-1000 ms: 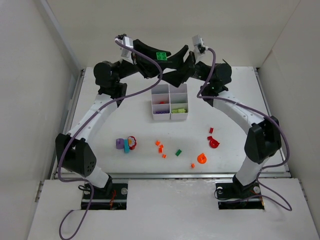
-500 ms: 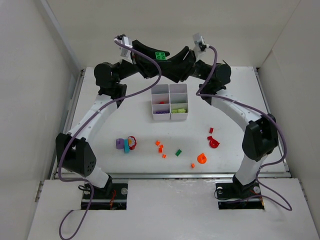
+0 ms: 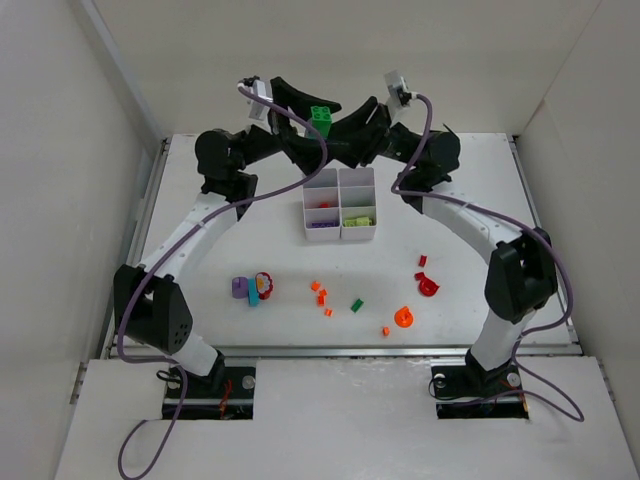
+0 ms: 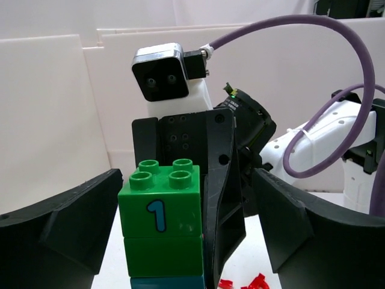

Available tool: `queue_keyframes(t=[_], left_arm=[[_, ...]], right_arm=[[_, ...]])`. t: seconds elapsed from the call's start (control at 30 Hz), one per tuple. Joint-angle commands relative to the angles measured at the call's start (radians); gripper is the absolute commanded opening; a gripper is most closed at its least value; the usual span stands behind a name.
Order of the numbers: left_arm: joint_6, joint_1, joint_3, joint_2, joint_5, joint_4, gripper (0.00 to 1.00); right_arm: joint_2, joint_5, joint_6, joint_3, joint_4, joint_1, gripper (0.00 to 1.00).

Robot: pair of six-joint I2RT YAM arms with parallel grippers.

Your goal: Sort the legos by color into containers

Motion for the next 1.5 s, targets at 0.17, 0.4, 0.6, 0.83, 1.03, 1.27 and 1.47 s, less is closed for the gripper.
queue_keyframes(t=[0.17,0.4,0.6,0.83,1.03,1.27,1.47], left_arm=[[0.034,0.017,-0.038,-0.07,0.053,0.037,0.93],[0.091,0.065,-0.047,-0.101,0.116,-0.006,0.93],[0.103,0.065,-0.075,-0.119,0.143,-0.006,0.86],[0.094,0.065,-0.075,-0.119,0.153,-0.017,0.56],[0.103,0.074,-0.075,-0.119,0.153,-0.05,0.38],[0.103,0.083,-0.075,-0.11,0.153,-0.069,0.23],[0.103,0.083,-0.066,-0.101,0.153,-0.069,0.0]], right_arm=[[-0.097,-0.006,-0.004,-0.039,0.024,-0.047,0.0],[-0.164,-0.026,-0.127,-0.068,-0.121,-0.066,0.0],[-0.164,-0.06,-0.141,-0.059,-0.166,-0.066,0.0],[-0.173,-0.069,-0.15,-0.059,-0.175,-0.066,0.0],[-0.193,-0.087,-0.17,-0.059,-0.197,-0.066,0.0],[-0.193,-0.096,-0.179,-0.068,-0.206,-0.066,0.0],[-0.193,-0.096,-0.188,-0.068,-0.227,-0.066,0.15]])
